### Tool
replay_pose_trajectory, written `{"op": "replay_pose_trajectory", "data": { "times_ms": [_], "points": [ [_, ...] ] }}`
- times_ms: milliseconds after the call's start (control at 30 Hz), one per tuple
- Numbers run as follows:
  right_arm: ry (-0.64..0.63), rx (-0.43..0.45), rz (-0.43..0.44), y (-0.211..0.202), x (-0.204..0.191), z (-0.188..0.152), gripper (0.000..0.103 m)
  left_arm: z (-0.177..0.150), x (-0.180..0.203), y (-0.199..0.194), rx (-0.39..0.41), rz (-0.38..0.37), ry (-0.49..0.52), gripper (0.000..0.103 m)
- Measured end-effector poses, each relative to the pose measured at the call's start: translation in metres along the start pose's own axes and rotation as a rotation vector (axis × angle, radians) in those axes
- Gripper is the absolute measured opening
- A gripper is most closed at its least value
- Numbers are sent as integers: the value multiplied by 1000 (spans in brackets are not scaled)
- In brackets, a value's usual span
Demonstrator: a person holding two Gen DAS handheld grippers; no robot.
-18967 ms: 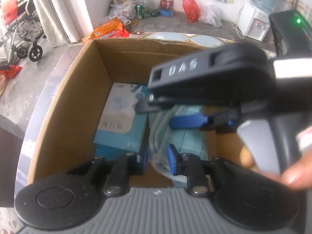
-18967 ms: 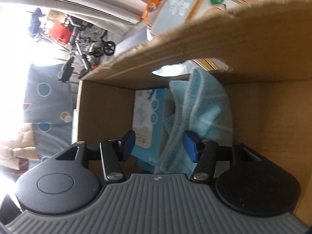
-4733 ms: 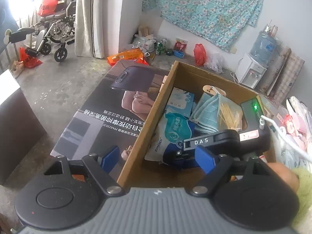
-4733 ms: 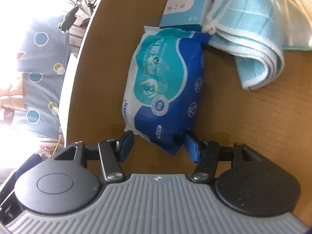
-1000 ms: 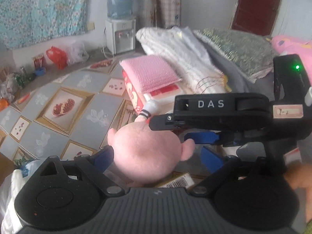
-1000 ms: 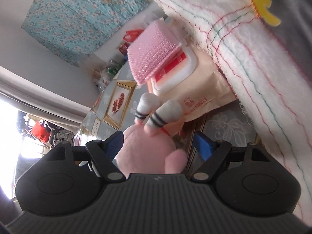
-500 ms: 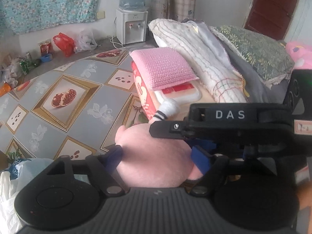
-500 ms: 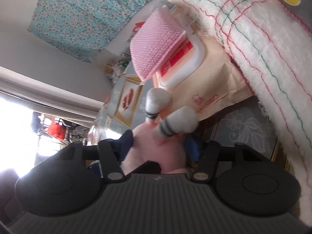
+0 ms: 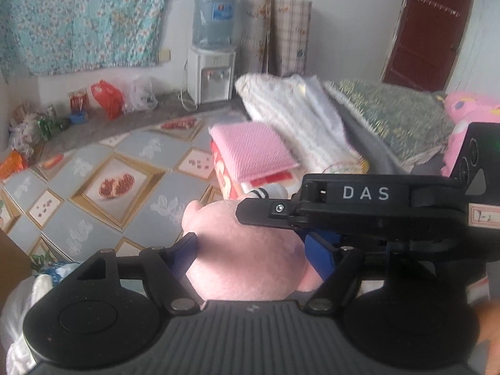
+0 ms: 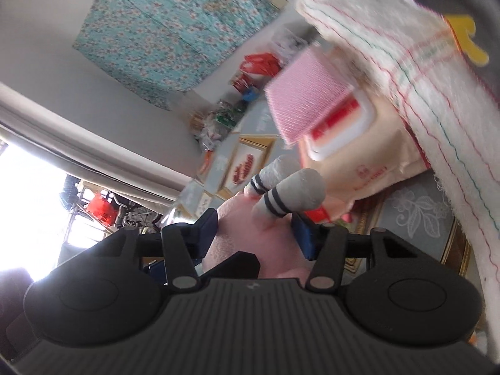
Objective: Organize soft objects
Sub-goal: 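Lift the pink plush doll with the right gripper and carry it over the box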
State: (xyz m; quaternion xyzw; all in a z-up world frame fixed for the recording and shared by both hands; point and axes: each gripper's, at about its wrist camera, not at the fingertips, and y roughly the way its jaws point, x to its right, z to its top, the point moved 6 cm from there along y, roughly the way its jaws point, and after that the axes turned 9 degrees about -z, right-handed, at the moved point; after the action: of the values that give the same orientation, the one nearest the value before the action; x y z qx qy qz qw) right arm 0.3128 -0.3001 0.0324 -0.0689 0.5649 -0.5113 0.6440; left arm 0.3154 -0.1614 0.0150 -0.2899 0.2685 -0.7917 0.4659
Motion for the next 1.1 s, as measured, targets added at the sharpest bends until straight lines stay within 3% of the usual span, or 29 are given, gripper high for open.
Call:
{"op": "replay_pose_trajectory", "data": {
  "times_ms": [300,567,867,1100],
  "points": [
    [-151,98,69,-76,-63,-14,52,5,20,-86,174,-26,1,79],
    [-330,79,174,-111,-149,-62,54,-22,-4,-179,326,48,-53,80],
    [-526,-86,247,-81,-267,-142,54,-65,-86,-264,367,163,-182,81],
    [-683,-214,196,-37,-344,-205,54,-102,-167,-296,312,144,-327,81]
  ]
}}
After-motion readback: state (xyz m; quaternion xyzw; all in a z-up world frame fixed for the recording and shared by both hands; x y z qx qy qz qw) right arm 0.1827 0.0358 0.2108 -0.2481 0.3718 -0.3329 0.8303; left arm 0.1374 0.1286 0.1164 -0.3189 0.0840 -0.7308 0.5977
